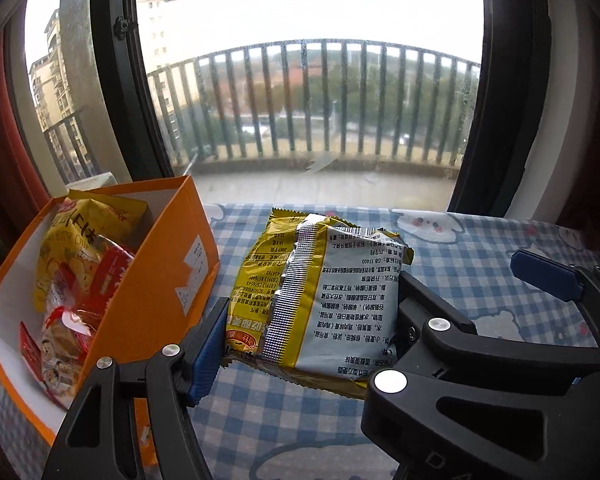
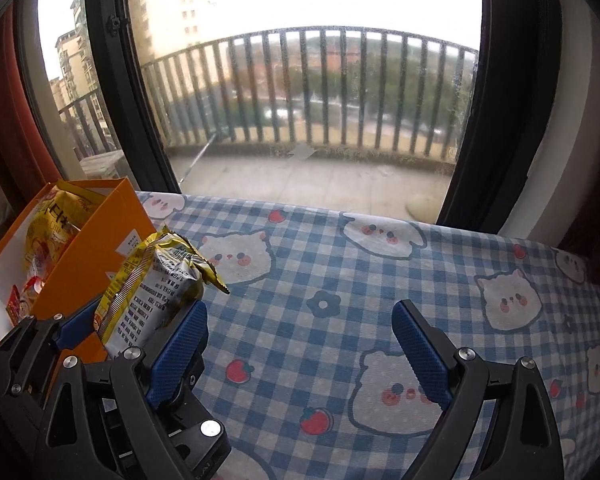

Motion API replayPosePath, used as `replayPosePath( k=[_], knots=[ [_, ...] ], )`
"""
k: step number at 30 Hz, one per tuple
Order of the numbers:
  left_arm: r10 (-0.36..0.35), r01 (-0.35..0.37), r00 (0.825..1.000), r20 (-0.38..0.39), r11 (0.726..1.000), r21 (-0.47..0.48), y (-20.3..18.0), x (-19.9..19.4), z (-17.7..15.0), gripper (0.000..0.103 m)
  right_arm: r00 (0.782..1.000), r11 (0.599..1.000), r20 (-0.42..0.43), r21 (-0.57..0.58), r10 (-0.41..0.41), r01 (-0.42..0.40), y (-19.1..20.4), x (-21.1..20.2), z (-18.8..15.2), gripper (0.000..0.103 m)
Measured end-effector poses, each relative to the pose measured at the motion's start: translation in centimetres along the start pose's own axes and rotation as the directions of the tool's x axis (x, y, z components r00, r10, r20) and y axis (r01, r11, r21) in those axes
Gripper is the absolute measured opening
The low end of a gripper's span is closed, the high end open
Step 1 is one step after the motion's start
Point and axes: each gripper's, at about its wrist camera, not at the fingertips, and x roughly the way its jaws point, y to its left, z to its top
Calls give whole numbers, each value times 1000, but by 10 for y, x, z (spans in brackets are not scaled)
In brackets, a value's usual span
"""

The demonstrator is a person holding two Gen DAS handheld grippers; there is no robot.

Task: Organize snacks
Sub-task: 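Carry the yellow-white packet over the orange box with the left tool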

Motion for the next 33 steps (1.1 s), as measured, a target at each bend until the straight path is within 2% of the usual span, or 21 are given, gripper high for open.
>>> replayPosePath(
  k=[13, 18, 33],
  knots=[
    [-20, 19, 996, 92, 1000, 10, 24, -50, -8, 71, 996, 1000, 90, 8, -21, 20, 25, -60, 1, 96],
    [-16, 10, 992, 126, 999, 43, 35, -70, -15, 71, 992, 1000, 128, 23, -23, 21, 37, -83, -4, 97],
    [-42, 46, 979, 198, 999, -15, 84, -109, -29, 71, 977, 999, 207, -1, -53, 54, 81, -114, -14, 98]
  ],
)
